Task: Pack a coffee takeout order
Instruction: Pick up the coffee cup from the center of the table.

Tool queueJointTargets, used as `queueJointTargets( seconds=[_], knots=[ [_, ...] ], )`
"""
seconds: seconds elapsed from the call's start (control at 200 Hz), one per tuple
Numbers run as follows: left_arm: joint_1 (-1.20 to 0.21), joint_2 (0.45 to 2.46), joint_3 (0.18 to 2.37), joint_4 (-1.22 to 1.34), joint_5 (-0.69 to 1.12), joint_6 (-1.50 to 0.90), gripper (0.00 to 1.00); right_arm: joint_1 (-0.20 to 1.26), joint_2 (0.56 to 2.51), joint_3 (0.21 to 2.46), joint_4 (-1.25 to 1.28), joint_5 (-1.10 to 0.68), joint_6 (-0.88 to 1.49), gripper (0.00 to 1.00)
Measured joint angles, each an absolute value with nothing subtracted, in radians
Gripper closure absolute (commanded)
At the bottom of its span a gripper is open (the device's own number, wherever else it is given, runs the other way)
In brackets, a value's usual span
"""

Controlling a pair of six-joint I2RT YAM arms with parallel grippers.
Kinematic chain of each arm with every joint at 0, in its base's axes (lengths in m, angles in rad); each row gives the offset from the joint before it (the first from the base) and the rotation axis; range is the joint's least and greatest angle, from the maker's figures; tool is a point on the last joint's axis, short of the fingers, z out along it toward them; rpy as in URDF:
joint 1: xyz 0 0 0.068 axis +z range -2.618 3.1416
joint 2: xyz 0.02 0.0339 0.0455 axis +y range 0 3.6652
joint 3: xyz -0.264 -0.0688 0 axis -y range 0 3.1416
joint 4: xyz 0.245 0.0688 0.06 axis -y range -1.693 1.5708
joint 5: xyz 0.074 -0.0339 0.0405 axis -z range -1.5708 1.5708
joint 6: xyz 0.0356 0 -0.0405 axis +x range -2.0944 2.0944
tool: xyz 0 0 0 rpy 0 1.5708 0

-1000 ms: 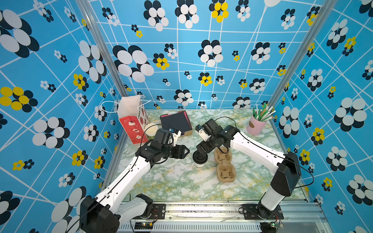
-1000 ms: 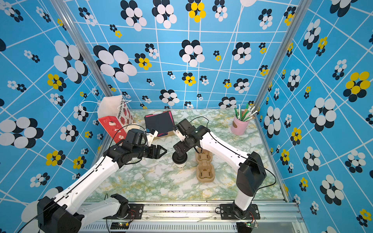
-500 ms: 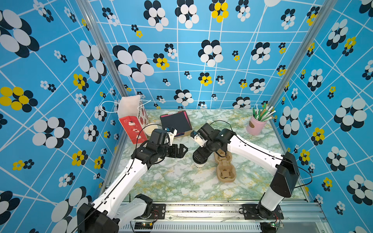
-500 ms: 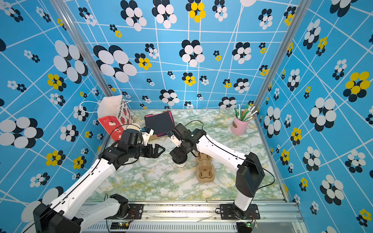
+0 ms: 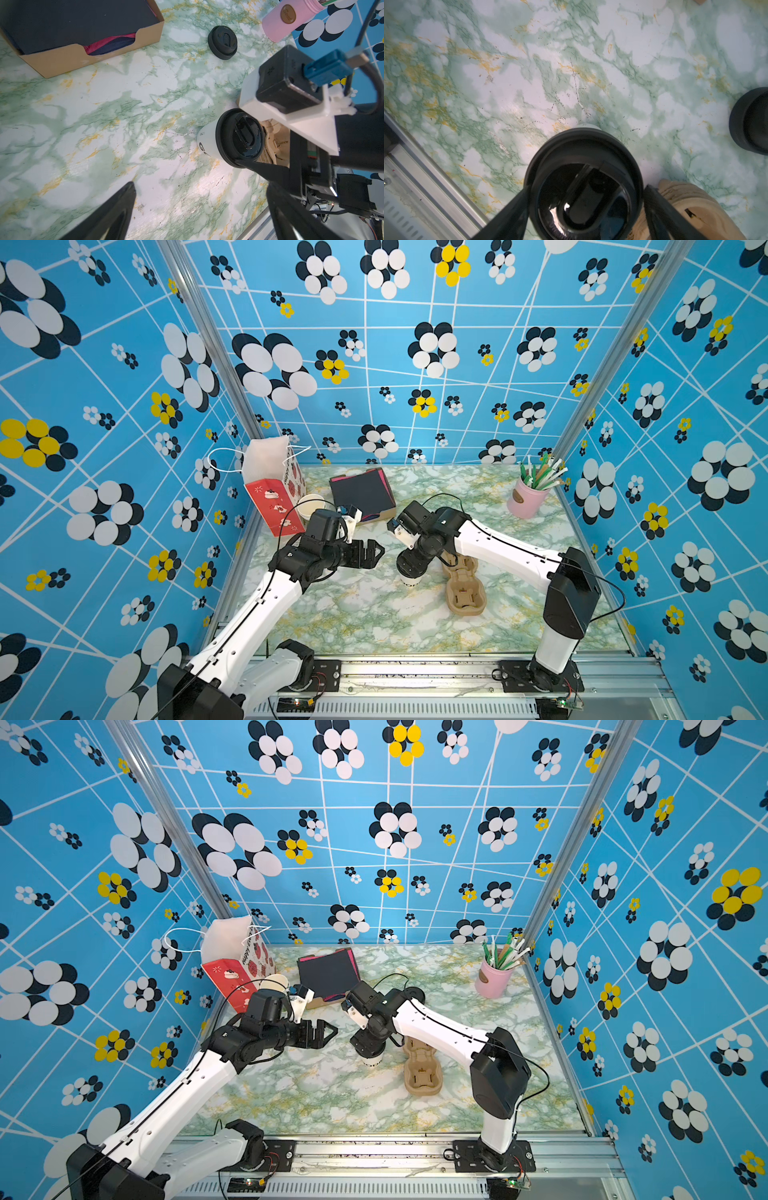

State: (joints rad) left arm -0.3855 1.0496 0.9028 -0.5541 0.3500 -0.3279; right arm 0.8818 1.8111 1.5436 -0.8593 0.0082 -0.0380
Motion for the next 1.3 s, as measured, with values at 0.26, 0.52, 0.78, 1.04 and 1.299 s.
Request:
queueJointTargets(
  seconds=[0.26,0.52,0.78,1.04,1.299],
  knots=[
    [-0.385,1.051,0.902,-0.546,0.35,-0.328,0.01,0.89,1.821,1.547,-0.859,0.025,-0.042,0.29],
    [-0.383,1.055,0.896,-0.546,0.35,-0.328,0.01,0.892,1.821,1.547,-0.86,0.028,-0.042,0.35],
    [-0.381,1.057,0.896,-0.546,0.35,-0.328,0.01,0.894,1.821,1.547,-0.859,0.033,-0.041,0.37],
    [-0.38,1.057,0.896,-0.546,0.35,-0.328,0.01,0.842,1.821,1.575,-0.866,0.052,-0.038,0.37],
    [-0.379,1.057,0.882,-0.533,0.35,-0.329,0.01,0.754,1.814,1.668,-0.886,0.085,-0.047,0.37]
  ],
)
